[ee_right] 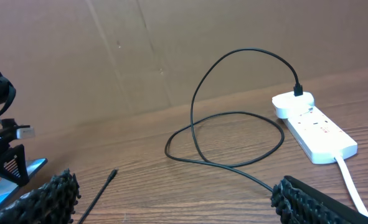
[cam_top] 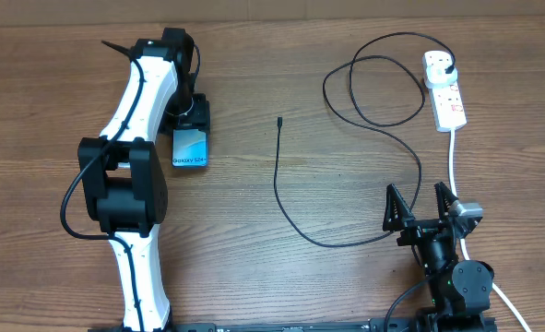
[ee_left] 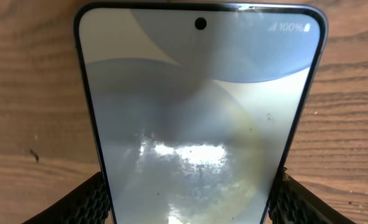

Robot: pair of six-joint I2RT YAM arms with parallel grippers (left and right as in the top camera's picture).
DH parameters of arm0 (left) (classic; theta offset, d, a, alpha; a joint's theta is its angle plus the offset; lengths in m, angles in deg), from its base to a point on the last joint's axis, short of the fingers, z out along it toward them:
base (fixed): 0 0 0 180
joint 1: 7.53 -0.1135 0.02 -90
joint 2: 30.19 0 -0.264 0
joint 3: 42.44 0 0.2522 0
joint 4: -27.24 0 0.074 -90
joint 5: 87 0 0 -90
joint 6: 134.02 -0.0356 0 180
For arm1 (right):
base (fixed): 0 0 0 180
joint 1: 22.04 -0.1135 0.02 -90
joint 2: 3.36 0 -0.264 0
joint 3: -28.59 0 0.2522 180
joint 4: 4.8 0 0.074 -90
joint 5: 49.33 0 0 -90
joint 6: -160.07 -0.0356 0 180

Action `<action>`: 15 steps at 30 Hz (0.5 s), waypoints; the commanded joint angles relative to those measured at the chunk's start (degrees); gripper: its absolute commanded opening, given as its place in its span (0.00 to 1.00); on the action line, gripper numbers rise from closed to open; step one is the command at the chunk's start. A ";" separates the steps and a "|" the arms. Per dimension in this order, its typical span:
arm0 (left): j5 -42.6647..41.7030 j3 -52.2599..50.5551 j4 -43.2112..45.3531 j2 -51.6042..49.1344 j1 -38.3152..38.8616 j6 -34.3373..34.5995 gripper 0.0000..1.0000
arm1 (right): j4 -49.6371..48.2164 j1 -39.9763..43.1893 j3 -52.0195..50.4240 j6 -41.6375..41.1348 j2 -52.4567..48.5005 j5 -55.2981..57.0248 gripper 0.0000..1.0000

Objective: Plug charger to phone and switch on socket
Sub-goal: 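Lift the phone with the left gripper and tilt it toward the cable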

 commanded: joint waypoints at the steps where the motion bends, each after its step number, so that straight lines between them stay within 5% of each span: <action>1: -4.09 2.43 -1.29 0.63 -0.31 6.84 0.04 | -0.35 -0.31 -0.59 -0.22 0.46 0.76 1.00; 15: -33.94 2.67 -9.81 0.66 -0.37 21.94 0.04 | -0.35 -0.31 -0.59 -0.22 0.46 0.76 1.00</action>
